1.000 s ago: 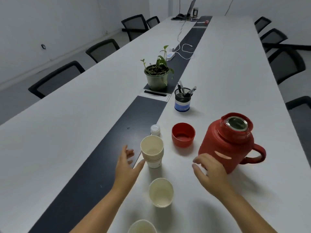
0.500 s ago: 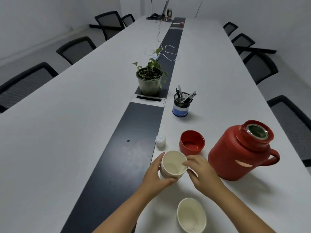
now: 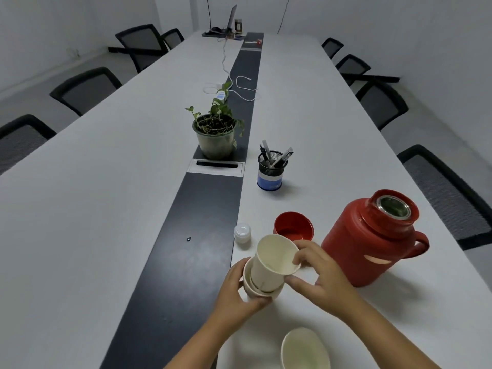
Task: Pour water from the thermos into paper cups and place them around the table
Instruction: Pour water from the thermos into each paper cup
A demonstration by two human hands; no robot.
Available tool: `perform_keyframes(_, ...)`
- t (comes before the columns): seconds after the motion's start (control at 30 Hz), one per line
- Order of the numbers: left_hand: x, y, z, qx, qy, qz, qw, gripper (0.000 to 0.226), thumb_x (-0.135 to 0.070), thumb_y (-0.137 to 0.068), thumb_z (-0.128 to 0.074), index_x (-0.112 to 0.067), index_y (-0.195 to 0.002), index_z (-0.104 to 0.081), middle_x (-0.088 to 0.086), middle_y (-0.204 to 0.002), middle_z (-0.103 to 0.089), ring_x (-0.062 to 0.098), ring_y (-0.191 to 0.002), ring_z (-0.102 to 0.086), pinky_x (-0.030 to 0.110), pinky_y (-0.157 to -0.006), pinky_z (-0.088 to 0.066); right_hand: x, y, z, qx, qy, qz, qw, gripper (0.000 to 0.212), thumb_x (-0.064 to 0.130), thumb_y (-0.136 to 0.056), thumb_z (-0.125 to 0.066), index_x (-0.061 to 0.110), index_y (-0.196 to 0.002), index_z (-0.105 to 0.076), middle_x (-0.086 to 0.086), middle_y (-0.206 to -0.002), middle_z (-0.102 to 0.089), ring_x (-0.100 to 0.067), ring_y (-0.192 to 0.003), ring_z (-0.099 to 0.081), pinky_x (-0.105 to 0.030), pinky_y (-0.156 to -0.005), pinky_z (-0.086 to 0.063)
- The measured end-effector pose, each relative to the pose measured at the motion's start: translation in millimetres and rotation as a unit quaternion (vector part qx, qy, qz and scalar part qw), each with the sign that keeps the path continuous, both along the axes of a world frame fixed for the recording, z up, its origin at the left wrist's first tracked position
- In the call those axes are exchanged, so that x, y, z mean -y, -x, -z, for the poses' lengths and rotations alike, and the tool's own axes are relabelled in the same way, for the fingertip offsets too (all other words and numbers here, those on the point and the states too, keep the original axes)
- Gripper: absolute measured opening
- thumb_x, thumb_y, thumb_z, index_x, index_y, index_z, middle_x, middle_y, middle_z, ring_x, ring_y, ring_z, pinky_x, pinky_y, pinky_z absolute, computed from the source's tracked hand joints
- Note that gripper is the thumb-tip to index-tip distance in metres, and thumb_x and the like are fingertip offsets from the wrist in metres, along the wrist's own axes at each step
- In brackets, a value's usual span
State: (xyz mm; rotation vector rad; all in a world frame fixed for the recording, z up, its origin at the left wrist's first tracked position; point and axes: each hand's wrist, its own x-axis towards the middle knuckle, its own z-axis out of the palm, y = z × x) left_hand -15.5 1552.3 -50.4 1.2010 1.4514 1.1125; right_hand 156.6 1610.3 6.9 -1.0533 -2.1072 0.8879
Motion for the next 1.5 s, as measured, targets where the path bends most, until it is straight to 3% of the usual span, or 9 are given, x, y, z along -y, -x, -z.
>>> perform_keyframes(0.23,3,-2,2,-0.022,-0.013,-0.001,1.000,0.061,-0.026,-0.060,-0.072,-0.045,-0.110,-0.042,-0.024,-0.120,-0.047,-0.012,-0.109,-0.047,0.001,-0.082,-0.040,9,-11,-6,-0.125,0.065,0.082,0.987,0.041,0.000,-0.066,-0.075,0.019,-0.063,-0.038,0.014,-0.106,-0.053,-0.003,-0.102,-0.051,-0.033,-0.080,-0.046)
perform_keyframes(0.4,10,-4,6,-0.065,0.023,-0.040,0.997,0.085,-0.025,-0.068,-0.079,-0.024,-0.137,-0.029,-0.011,-0.136,-0.035,0.009,-0.121,-0.040,0.023,-0.094,-0.037,37,-48,-21,-0.212,0.072,0.128,0.966,0.029,0.036,-0.052,-0.068,0.036,-0.063,-0.041,0.018,-0.106,-0.053,0.001,-0.104,-0.051,-0.016,-0.075,-0.047)
perform_keyframes(0.57,58,-18,26,-0.128,0.035,-0.142,0.981,0.070,-0.019,-0.078,-0.069,-0.013,-0.137,-0.031,0.000,-0.134,-0.037,0.013,-0.116,-0.041,0.031,-0.098,-0.037,84,-102,0,-0.224,0.041,0.225,0.947,0.053,0.010,-0.050,-0.071,0.034,-0.085,-0.040,0.027,-0.104,-0.053,0.011,-0.098,-0.051,-0.007,-0.080,-0.045)
perform_keyframes(0.77,134,-45,60,-0.438,-0.008,0.051,0.897,0.037,-0.022,-0.079,-0.056,0.004,-0.104,-0.064,0.020,-0.116,-0.062,0.041,-0.117,-0.049,0.039,-0.101,-0.039,126,-119,58,-0.107,0.104,0.320,0.936,0.079,-0.011,-0.054,-0.078,0.020,-0.117,-0.042,-0.001,-0.113,-0.043,-0.011,-0.103,-0.047,-0.013,-0.084,-0.042)
perform_keyframes(0.83,138,-49,61,-0.500,-0.035,0.095,0.860,0.050,-0.035,-0.075,-0.041,0.000,-0.098,-0.069,0.017,-0.109,-0.067,0.032,-0.114,-0.043,0.028,-0.109,-0.015,131,-114,70,-0.065,0.109,0.335,0.934,0.084,-0.007,-0.057,-0.079,0.004,-0.129,-0.037,-0.006,-0.117,-0.040,-0.016,-0.107,-0.042,-0.028,-0.089,-0.039)
perform_keyframes(1.1,137,-50,56,-0.545,0.037,0.138,0.826,0.059,-0.045,-0.082,-0.032,-0.001,-0.098,-0.069,0.014,-0.109,-0.068,0.030,-0.115,-0.047,0.025,-0.110,-0.002,129,-104,79,0.006,0.048,0.309,0.950,0.078,-0.001,-0.053,-0.083,-0.006,-0.121,-0.047,-0.022,-0.116,-0.046,-0.019,-0.100,-0.045,-0.013,-0.082,-0.031)
perform_keyframes(1.2,137,-50,58,-0.557,0.034,0.133,0.819,0.057,-0.043,-0.075,-0.035,-0.003,-0.097,-0.070,0.011,-0.108,-0.069,0.027,-0.102,-0.064,0.024,-0.111,0.000,129,-104,77,0.015,0.051,0.293,0.955,0.077,0.001,-0.053,-0.084,-0.004,-0.121,-0.047,-0.018,-0.115,-0.046,-0.018,-0.101,-0.045,-0.023,-0.084,-0.036)
perform_keyframes(1.33,138,-48,63,-0.559,0.025,0.116,0.820,0.057,-0.043,-0.076,-0.035,-0.003,-0.099,-0.070,0.012,-0.110,-0.068,0.024,-0.115,-0.043,0.025,-0.108,-0.005,129,-104,74,0.020,0.055,0.284,0.957,0.076,0.000,-0.053,-0.084,-0.005,-0.120,-0.048,-0.018,-0.114,-0.047,-0.019,-0.102,-0.045,-0.032,-0.083,-0.040)
perform_keyframes(1.5,139,-46,59,-0.565,0.041,0.137,0.812,0.057,-0.044,-0.078,-0.034,-0.005,-0.100,-0.070,0.010,-0.110,-0.069,0.025,-0.120,-0.051,0.023,-0.112,0.003,125,-105,76,0.026,0.060,0.279,0.958,0.076,-0.002,-0.052,-0.083,-0.007,-0.119,-0.048,-0.019,-0.112,-0.046,-0.022,-0.102,-0.045,-0.035,-0.083,-0.042)
